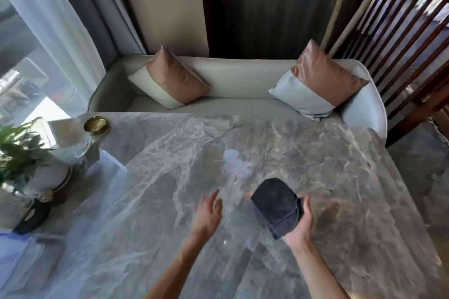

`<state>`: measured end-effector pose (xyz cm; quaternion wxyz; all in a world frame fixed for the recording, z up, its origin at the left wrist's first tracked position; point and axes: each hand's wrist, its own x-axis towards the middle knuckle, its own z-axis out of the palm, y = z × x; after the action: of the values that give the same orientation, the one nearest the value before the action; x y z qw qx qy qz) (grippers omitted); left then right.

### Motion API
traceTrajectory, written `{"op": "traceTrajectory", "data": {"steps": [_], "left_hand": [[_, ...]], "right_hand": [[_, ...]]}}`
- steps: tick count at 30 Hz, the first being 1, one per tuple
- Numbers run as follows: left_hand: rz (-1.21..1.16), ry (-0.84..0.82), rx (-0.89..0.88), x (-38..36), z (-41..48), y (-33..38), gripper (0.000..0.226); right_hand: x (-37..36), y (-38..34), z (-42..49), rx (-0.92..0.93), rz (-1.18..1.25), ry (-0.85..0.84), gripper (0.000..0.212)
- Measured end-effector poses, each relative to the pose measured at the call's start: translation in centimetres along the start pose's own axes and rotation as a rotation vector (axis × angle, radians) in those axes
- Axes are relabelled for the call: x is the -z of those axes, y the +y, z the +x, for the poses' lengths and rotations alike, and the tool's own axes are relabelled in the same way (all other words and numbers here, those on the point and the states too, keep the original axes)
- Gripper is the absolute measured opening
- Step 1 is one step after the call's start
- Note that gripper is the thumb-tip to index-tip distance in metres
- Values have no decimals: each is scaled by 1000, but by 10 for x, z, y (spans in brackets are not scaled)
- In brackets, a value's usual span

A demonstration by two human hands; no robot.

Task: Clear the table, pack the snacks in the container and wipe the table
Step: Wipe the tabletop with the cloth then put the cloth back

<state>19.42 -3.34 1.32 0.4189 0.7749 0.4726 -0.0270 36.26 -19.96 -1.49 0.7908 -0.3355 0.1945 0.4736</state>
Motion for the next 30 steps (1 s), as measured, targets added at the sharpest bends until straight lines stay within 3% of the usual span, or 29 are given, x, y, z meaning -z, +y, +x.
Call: {"op": "traceTrajectory", "data": {"steps": [5, 11, 12, 15, 17, 19, 22, 26, 30], "left_hand": [[402, 69, 58, 12, 97, -76, 58], [535, 133, 1, 5, 157, -141, 58], [550, 176, -24, 0, 158, -149, 58], [567, 263, -74, -9, 162, -164, 59], [562, 281, -87, -10, 165, -167, 61], [534, 316, -95, -11, 166, -168, 63], [485, 327, -97, -8, 164, -166, 66], [472, 322, -106, -6, 164, -165, 67], [445, 328, -113, -5, 164, -165, 68]], "right_hand": [[2, -32, 66, 157, -79, 152, 64], [-18, -63, 122, 489, -386, 200, 50], [-20, -65, 129, 524, -460, 230, 56], [-24, -64, 156, 476, -635, 375, 111], [-29, -53, 176, 487, -899, 490, 121], [-31, -35, 197, 462, -1232, 532, 109], [-30, 0, 228, 411, -1590, 397, 77], [-41, 26, 250, 395, -1603, 460, 61], [-63, 61, 262, 495, -1907, 276, 48]]}}
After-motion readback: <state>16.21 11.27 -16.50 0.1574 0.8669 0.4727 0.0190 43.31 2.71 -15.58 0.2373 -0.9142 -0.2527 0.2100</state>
